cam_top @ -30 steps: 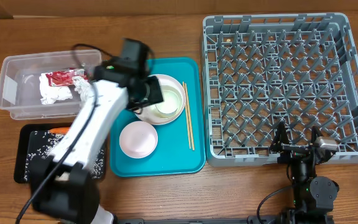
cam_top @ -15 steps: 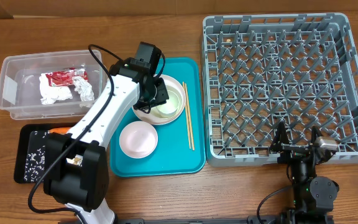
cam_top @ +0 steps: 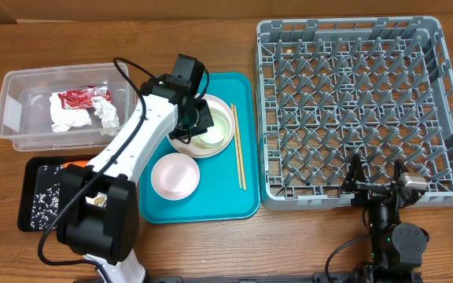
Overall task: Sort waste into correct bins and load items into the dishwasher
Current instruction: 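Move the left gripper to the white cup on the plate and grasp it, then lift the white cup and hold it sideways toward the dish rack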
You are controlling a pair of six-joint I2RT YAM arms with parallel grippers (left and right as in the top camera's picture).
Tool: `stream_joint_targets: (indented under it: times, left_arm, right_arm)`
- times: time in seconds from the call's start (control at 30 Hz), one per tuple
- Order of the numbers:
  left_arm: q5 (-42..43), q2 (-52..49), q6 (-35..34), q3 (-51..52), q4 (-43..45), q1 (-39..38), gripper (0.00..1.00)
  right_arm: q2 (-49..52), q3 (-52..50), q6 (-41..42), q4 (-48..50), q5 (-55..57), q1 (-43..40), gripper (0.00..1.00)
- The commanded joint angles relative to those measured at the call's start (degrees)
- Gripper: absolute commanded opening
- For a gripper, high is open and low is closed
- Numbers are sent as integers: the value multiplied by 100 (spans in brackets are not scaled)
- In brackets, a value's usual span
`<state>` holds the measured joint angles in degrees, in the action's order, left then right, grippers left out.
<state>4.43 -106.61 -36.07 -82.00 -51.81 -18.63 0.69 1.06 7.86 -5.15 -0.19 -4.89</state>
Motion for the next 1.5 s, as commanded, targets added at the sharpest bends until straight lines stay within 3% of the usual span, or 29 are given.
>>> stream_joint_targets:
  times: [0.0, 0.13, 0.3, 0.4, 0.5, 0.57, 0.7, 0.87, 1.07, 1.3, 1.47]
  left_arm:
    - [-59, -74, 31, -37, 48, 66, 4]
    - [-39, -72, 177, -151, -22, 72, 4]
    - [-42, 24, 1014, -986, -734, 168, 4]
    - [24, 81, 1154, -1622, -1185, 348, 4]
    - [284, 87, 1908, -2044, -1523, 542, 4]
    - [538, 90, 2037, -2114, -1705, 662, 4]
    - [1633, 90, 2514, -2114, -1799, 970, 4]
    - [3615, 87, 3097, -2114, -1690, 1528, 4]
    - [5967, 87, 4872, -2111, -2022, 2216, 4]
    - [7353, 87, 7069, -2107, -2959, 2505, 4]
    - [7355, 87, 7532, -2081, -3241, 2498, 4]
  right_arm:
    - [-52, -61, -22, 33, -37, -22, 100]
    - [-52, -61, -22, 35, -39, -22, 100]
    - [-52, -61, -22, 35, -37, -22, 100]
    - [-52, -61, -22, 33, -37, -22, 100]
    - [-52, -61, -22, 33, -37, -22, 100]
    - [-52, -61, -22, 33, -37, -22, 100]
    - [-52, -61, -22, 35, -37, -22, 100]
    - [-52, -61, -22, 35, -37, -22, 100]
    - [-52, -61, -22, 33, -37, -22, 100]
    - [-52, -61, -20, 37, -127, -17, 100]
    - [-52, -61, 166, 94, -752, -17, 100]
